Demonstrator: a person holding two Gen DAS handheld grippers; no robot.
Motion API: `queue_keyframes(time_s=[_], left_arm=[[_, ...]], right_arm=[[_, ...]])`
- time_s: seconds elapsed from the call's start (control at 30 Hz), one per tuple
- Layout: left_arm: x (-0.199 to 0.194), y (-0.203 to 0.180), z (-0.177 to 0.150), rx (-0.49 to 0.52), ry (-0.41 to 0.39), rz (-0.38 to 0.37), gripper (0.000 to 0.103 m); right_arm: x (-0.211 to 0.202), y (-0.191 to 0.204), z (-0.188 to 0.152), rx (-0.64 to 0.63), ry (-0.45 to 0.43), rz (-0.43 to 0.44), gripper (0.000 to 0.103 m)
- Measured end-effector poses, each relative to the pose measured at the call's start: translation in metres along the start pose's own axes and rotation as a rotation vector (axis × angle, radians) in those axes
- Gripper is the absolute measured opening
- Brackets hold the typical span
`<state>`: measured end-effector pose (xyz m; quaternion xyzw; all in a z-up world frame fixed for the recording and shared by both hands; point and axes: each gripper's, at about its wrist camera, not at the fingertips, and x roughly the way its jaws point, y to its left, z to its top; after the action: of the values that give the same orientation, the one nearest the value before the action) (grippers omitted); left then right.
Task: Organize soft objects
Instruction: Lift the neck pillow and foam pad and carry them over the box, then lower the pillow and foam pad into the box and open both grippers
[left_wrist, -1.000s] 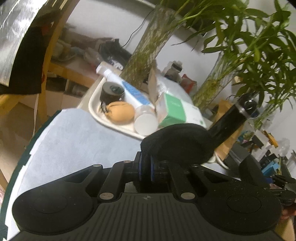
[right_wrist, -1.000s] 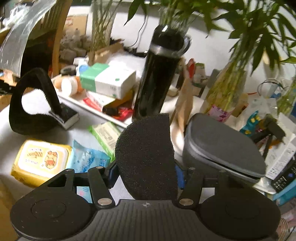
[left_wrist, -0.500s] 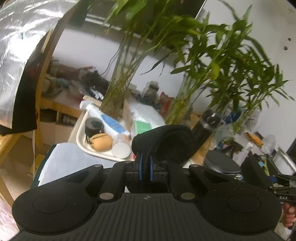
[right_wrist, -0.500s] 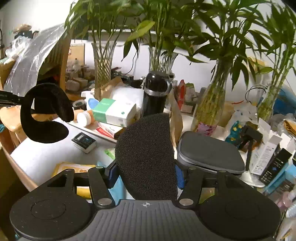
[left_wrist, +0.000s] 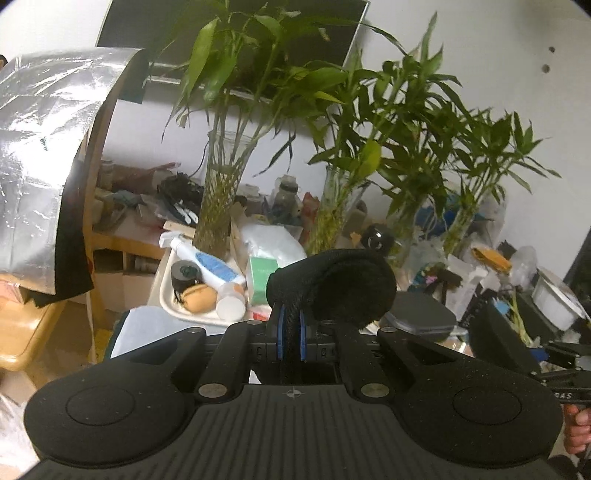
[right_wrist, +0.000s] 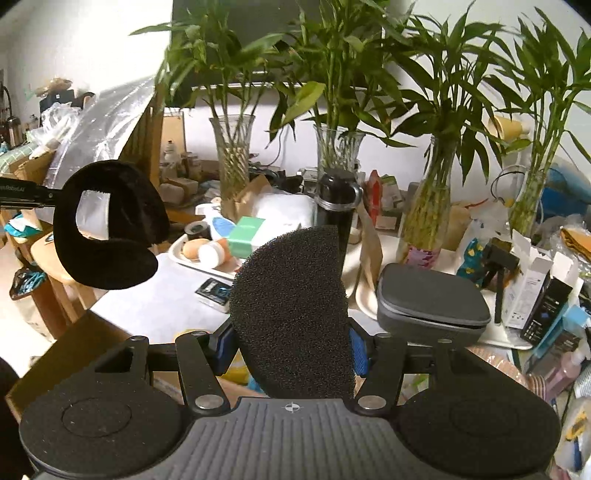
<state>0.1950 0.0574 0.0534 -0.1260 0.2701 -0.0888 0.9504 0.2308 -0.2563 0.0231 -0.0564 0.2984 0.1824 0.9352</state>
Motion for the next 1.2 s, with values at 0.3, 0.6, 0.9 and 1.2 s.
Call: queue_keyframes(time_s=[0.3,0.6,0.9,1.2], left_arm=[[-0.033,-0.033,-0.005,0.041,0.088,-0.055,0.008],[-0.036,-0.052,-0.029,0.041,0.229,-0.129,0.008],[-0.015,-0.053,-0.055,0.041,0.39,-0.148,0.021],[-0.029,-0.068,-0.075,0.24,0.334,-0.023,0.05]], right_arm=[[-0.031,0.01,-0.013,0.014,-0.004,0.028,0.062],[-0.053,0.019,-0.03,0.018,-0.012,0.053,0.062],[-0.062,0.02,-0.041,0.044,0.002,0.072,0.062],[-0.062,0.022,-0.057,0.092,0.042,0.086,0.062]])
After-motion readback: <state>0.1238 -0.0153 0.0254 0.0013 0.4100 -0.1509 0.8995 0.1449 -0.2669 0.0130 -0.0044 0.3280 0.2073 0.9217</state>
